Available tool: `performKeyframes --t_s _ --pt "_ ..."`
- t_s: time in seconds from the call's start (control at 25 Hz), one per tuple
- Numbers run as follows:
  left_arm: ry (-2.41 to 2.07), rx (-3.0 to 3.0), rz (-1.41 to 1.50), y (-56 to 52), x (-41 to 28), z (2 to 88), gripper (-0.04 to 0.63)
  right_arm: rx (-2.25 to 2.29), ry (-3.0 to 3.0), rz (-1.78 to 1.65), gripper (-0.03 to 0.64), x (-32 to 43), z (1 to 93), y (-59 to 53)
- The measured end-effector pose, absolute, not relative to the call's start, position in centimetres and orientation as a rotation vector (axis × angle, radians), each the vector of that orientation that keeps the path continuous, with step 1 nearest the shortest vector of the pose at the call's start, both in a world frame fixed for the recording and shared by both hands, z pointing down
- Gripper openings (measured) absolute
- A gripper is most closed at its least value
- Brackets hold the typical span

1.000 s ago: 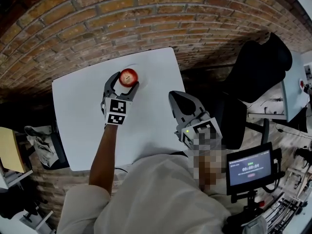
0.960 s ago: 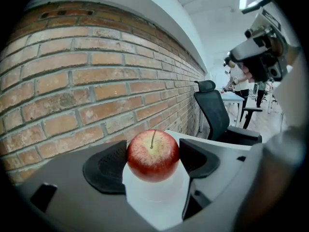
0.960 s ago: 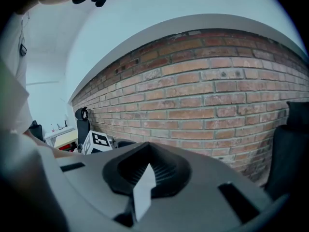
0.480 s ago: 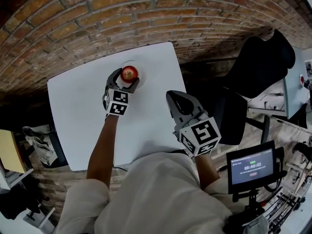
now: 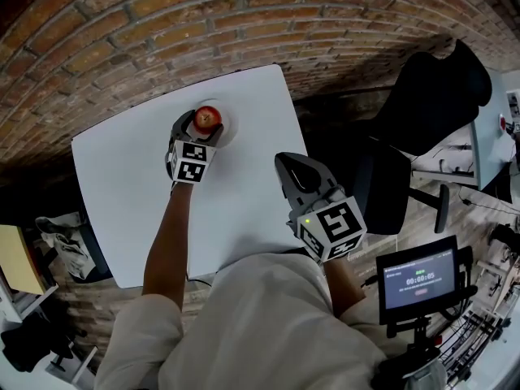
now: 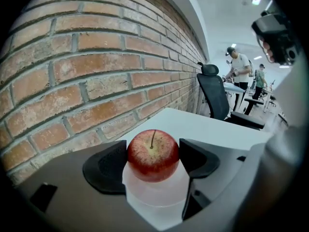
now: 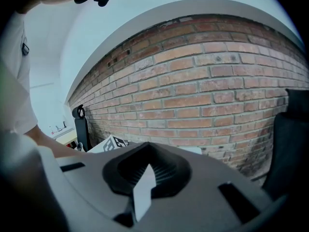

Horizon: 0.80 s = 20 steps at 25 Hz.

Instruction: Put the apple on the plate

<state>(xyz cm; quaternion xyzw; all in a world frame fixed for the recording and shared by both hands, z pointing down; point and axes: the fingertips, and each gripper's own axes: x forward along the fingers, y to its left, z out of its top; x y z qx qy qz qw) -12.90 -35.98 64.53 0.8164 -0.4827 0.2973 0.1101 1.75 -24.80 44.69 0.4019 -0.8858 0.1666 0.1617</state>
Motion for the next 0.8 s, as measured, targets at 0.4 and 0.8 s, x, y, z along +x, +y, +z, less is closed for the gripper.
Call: performKeyframes --t_s 0.4,0.8 --pt "-1.434 2.386 0.922 -36.33 -11.98 65.41 0.347 1.153 -2.520 0.499 0.003 2.17 45.21 -24.96" --pt "-1.432 2.364 0.887 -36.23 -12.30 65.59 0.348 1.139 -2.528 0.489 0.003 1.57 45.04 -24.84"
